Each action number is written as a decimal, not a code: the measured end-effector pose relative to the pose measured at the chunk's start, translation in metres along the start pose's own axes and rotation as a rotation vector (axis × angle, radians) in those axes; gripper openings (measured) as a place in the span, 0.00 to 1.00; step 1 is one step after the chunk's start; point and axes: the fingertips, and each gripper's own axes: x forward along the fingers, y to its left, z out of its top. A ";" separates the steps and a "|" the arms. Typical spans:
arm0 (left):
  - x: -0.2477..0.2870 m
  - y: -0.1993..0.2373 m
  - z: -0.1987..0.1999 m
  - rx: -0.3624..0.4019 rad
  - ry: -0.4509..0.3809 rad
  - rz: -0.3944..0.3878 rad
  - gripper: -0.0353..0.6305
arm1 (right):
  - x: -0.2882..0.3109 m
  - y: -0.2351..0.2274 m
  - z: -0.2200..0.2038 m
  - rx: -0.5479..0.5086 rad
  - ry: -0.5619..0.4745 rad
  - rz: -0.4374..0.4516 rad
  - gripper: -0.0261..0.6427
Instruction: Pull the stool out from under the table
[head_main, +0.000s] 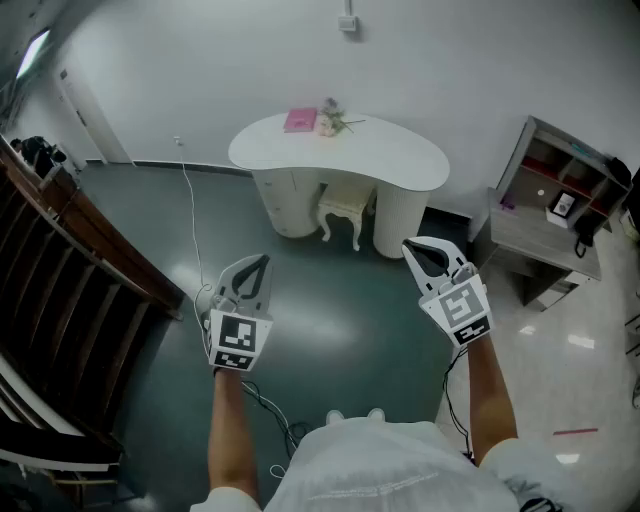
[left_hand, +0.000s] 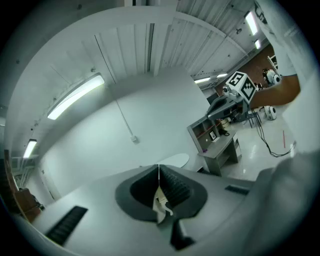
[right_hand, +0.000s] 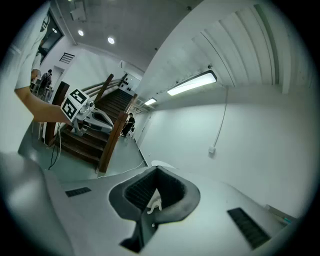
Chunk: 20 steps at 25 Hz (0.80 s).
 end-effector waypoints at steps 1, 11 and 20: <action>0.000 0.001 -0.001 0.003 -0.001 -0.002 0.08 | 0.001 0.001 -0.001 0.002 0.003 0.004 0.06; 0.003 0.016 -0.018 -0.008 -0.004 -0.020 0.08 | 0.025 0.009 0.007 0.009 0.003 -0.033 0.06; 0.010 0.048 -0.056 -0.020 0.006 -0.030 0.08 | 0.068 0.042 0.003 0.007 0.058 0.014 0.06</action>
